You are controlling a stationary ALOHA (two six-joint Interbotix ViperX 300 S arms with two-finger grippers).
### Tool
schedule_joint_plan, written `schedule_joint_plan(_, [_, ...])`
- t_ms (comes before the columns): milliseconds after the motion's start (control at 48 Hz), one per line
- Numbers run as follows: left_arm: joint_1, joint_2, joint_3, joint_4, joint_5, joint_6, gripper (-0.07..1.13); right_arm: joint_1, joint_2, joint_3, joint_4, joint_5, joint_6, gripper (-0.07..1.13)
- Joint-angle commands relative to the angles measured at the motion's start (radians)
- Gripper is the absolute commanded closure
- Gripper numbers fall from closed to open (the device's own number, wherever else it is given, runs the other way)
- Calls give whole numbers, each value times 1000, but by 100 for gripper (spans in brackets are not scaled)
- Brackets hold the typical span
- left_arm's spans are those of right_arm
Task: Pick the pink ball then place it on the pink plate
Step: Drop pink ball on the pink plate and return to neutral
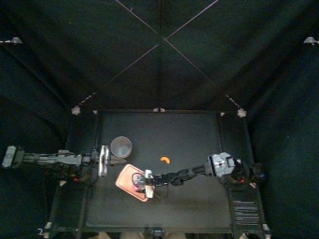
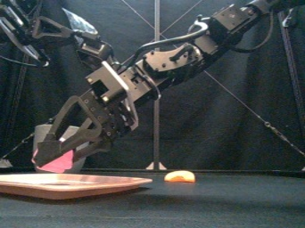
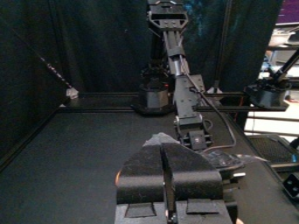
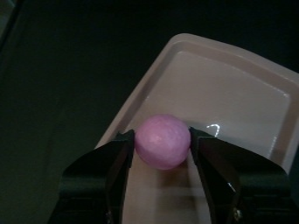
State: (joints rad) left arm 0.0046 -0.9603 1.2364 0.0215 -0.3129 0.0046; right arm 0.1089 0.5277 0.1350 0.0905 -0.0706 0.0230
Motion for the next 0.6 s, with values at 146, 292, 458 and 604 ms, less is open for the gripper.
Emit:
schedule_joint_plan(146, [0, 3, -17, 14, -11, 2, 100, -43, -17, -37, 0, 25, -2, 8])
schedule_joint_plan(292, [2, 3, -17, 14, -9, 2, 100, -49, -17, -26, -5, 28, -2, 4])
schedule_joint_plan(458, [0, 3, -17, 14, -9, 2, 100, -49, -80, 31, -17, -32, -5, 4])
schedule_joint_plan(604, [0, 3, -14, 12, -9, 0, 100, -58, -204, 175, -20, -150, -5, 4])
